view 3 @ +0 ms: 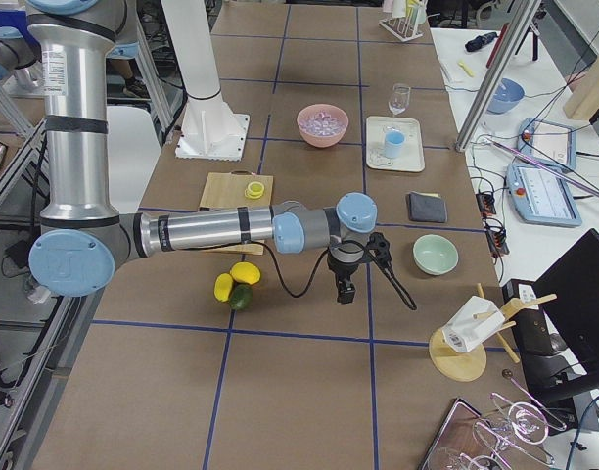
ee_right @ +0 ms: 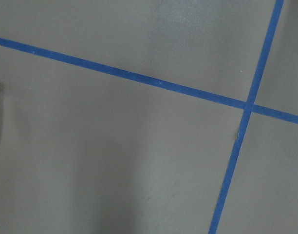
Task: Put ice in cup with scoop
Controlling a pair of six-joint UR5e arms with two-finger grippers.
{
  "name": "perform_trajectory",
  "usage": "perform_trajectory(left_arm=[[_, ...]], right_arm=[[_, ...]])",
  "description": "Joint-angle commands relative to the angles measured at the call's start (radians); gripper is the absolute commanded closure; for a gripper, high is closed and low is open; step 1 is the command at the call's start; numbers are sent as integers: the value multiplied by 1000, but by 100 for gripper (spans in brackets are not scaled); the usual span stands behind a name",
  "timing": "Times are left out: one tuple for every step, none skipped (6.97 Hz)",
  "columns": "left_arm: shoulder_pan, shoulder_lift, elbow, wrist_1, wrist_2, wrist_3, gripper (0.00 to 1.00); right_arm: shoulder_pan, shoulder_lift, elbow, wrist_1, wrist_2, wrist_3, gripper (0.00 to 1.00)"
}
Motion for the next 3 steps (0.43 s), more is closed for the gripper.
perform_trajectory(left_arm=[[0,0,-2,1,-4,2,0],[0,-4,-3,-4,-25,2,0],[2,-4,-3,-4,-41,2,0]], right_arm=[[0,2,2,0,0,1,0],[0,0,2,0,0,1,0],[0,0,4,0,0,1,0]])
